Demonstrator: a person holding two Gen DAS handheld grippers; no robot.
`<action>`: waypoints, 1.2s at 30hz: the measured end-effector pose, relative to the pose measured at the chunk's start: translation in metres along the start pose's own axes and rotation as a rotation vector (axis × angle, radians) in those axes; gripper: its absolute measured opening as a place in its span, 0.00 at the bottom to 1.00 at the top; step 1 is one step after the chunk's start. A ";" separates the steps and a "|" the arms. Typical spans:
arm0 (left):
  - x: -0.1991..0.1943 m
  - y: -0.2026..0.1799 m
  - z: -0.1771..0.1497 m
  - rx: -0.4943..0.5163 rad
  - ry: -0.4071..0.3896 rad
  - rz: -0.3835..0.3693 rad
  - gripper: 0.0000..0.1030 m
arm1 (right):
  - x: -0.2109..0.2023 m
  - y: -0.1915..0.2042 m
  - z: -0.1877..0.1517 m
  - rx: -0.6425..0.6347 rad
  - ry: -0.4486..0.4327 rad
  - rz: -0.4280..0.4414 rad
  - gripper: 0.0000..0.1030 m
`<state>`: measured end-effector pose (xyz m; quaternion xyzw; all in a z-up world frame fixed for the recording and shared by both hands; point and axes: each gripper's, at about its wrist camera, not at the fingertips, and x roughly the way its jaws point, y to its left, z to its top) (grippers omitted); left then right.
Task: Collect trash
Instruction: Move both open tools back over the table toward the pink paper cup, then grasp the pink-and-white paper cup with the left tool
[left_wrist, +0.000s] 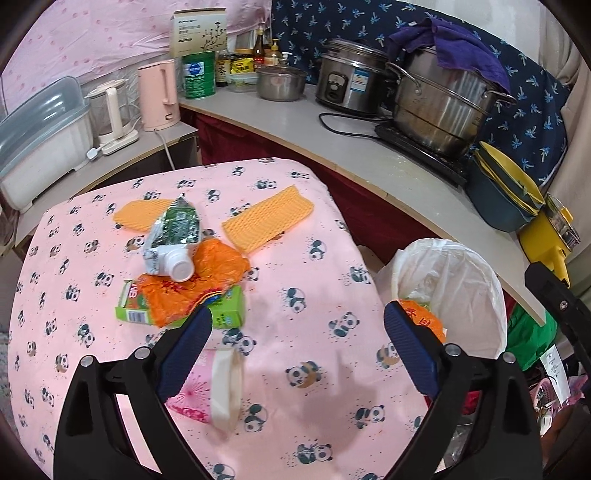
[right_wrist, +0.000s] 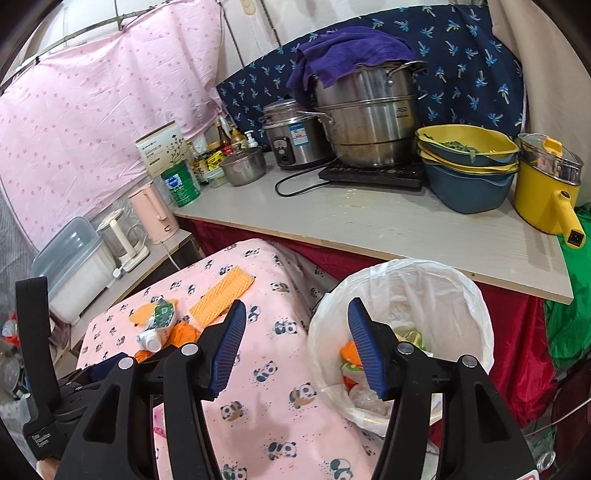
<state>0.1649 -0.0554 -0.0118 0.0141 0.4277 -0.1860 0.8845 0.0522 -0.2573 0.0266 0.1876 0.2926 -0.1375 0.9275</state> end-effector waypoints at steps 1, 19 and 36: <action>0.000 0.004 -0.001 -0.005 0.003 0.005 0.87 | 0.000 0.004 -0.001 -0.003 0.003 0.006 0.54; 0.027 0.090 -0.061 -0.092 0.158 0.068 0.89 | 0.019 0.054 -0.025 -0.059 0.071 0.078 0.55; 0.064 0.093 -0.079 -0.077 0.225 0.047 0.83 | 0.059 0.089 -0.055 -0.107 0.177 0.099 0.55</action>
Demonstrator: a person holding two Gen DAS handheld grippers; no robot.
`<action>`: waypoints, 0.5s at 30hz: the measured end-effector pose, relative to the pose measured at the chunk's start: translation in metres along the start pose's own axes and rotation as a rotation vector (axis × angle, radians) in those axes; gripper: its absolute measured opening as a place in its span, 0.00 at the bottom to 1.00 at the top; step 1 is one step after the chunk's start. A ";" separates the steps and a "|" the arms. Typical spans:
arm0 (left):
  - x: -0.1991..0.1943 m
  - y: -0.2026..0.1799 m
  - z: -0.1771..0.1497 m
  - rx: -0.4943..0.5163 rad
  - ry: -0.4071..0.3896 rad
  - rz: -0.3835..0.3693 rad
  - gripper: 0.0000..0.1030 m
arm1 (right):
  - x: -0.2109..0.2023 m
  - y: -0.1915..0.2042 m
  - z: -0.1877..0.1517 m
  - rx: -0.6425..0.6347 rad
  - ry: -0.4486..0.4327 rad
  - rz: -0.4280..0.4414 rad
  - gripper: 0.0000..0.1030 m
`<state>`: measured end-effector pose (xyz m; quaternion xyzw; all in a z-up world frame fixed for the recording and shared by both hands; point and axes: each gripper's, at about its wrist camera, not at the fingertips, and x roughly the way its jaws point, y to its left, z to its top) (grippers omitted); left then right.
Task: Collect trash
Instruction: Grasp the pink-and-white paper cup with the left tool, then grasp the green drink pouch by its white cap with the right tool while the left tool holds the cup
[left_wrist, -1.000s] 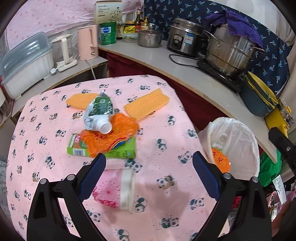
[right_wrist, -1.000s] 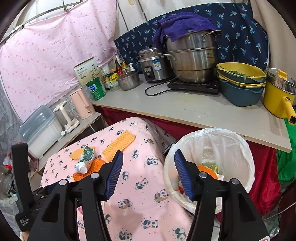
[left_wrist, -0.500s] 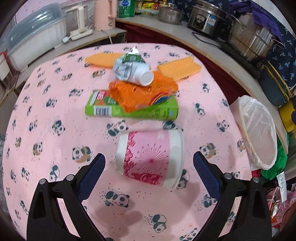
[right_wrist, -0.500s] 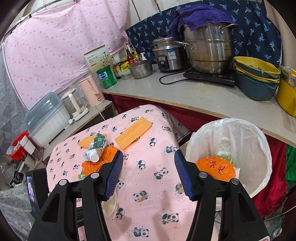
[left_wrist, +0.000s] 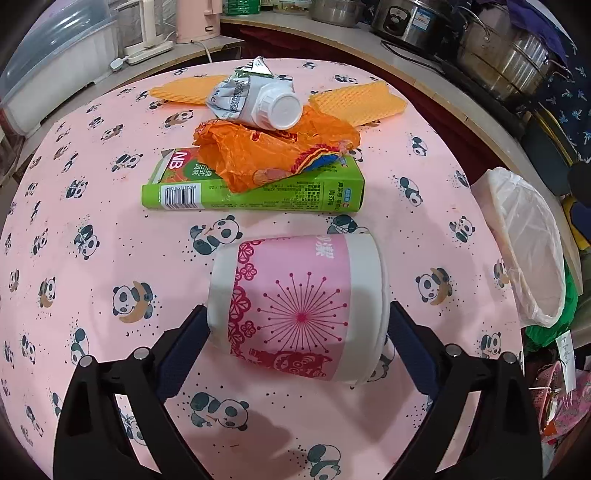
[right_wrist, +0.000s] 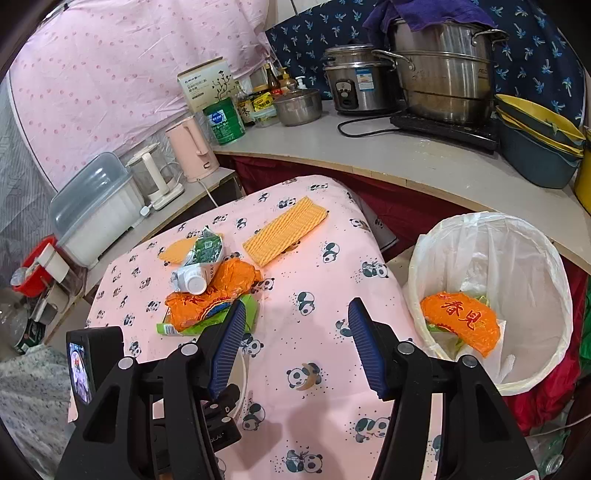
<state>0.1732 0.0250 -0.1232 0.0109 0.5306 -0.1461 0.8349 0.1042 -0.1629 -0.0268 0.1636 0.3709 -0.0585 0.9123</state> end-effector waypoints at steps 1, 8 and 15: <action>0.000 0.000 0.000 0.009 0.001 -0.004 0.78 | 0.002 0.002 0.000 -0.002 0.004 0.000 0.55; -0.020 0.017 0.000 0.013 -0.047 0.008 0.78 | 0.019 0.019 0.002 -0.026 0.027 0.017 0.55; -0.044 0.064 0.007 -0.089 -0.093 0.052 0.78 | 0.046 0.060 0.006 -0.080 0.064 0.080 0.55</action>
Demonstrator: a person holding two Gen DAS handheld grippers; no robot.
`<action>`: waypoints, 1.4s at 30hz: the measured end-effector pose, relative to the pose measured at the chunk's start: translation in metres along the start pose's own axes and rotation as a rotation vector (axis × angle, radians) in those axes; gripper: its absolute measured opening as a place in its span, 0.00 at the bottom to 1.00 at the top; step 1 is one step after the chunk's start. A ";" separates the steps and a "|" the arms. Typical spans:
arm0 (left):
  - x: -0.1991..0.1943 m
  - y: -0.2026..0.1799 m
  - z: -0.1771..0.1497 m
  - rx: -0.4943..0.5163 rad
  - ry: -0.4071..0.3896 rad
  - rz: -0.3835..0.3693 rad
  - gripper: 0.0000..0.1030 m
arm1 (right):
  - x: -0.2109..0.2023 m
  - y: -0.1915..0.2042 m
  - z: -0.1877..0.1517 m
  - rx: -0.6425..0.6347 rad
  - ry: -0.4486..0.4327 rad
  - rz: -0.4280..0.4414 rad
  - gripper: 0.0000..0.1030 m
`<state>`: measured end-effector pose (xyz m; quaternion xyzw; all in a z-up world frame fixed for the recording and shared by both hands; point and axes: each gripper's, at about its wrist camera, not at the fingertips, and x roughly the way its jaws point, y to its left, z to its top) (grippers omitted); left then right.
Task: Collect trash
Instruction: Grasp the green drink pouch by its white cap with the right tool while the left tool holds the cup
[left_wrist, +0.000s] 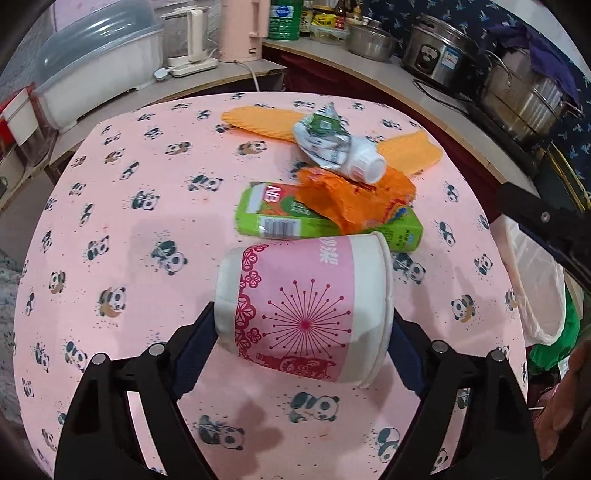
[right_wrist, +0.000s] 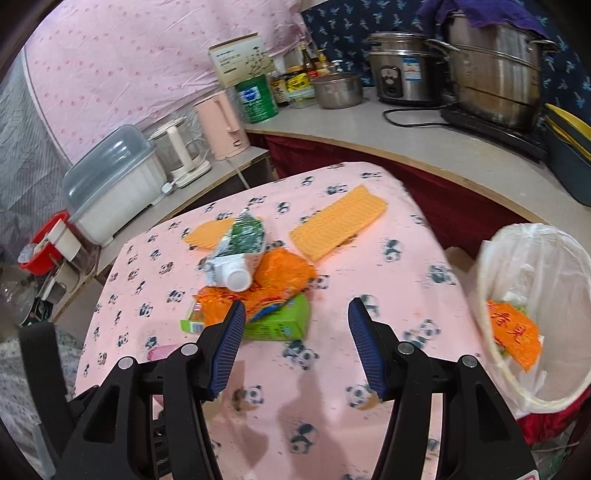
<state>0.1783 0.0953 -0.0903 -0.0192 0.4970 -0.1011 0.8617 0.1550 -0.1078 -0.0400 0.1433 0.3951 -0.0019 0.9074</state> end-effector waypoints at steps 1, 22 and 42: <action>-0.002 0.008 0.002 -0.016 -0.005 0.005 0.78 | 0.005 0.005 0.001 -0.007 0.007 0.009 0.55; -0.002 0.072 0.041 -0.161 -0.037 0.033 0.78 | 0.104 0.060 0.018 -0.080 0.147 0.089 0.30; 0.000 0.054 0.047 -0.130 -0.038 0.021 0.78 | 0.113 0.063 0.022 -0.099 0.137 0.116 0.26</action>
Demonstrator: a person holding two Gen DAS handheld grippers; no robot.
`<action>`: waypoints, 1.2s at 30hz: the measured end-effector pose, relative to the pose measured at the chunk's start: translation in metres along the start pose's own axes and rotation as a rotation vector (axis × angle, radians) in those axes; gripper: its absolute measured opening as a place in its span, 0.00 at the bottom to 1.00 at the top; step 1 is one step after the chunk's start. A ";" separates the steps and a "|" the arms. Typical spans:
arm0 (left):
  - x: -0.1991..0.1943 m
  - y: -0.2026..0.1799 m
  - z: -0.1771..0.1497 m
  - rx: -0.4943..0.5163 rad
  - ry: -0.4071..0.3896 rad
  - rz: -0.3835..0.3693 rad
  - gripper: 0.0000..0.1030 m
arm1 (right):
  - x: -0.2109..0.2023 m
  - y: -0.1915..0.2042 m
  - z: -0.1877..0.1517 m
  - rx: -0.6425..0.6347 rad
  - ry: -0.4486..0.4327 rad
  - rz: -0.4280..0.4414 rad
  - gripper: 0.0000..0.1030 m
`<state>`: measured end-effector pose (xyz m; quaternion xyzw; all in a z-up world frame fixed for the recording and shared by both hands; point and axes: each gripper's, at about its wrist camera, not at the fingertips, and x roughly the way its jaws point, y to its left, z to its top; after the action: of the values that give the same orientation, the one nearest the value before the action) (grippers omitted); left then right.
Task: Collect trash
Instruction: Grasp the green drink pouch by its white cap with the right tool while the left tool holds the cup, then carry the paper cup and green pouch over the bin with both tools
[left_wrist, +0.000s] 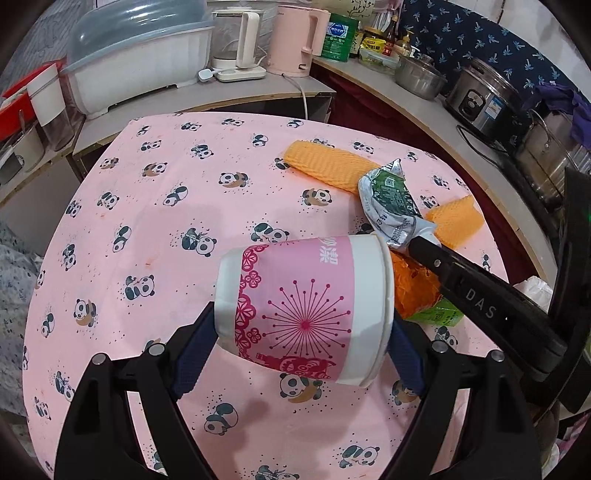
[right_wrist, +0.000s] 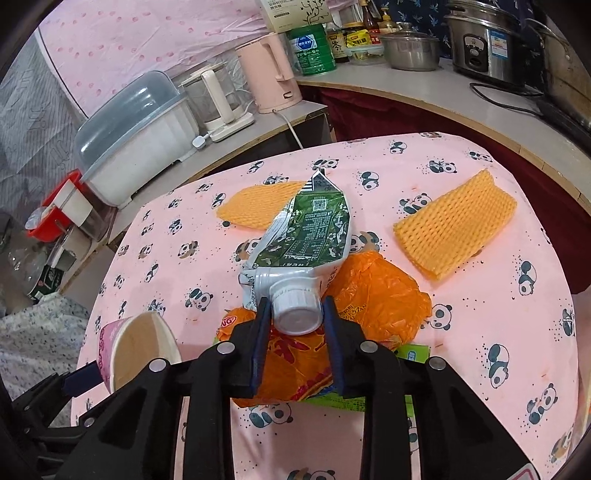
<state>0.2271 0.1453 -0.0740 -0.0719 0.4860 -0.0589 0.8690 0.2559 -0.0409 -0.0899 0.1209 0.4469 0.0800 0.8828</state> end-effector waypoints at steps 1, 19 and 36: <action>-0.001 -0.002 0.000 0.002 -0.001 0.000 0.78 | -0.003 0.001 -0.001 -0.003 -0.009 -0.001 0.26; -0.050 -0.073 -0.005 0.098 -0.073 -0.076 0.78 | -0.135 -0.034 0.006 0.024 -0.254 -0.048 0.26; -0.071 -0.231 -0.047 0.377 -0.083 -0.204 0.78 | -0.247 -0.163 -0.032 0.207 -0.379 -0.218 0.26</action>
<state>0.1428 -0.0730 0.0037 0.0406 0.4206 -0.2334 0.8757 0.0903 -0.2539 0.0349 0.1749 0.2892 -0.0862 0.9372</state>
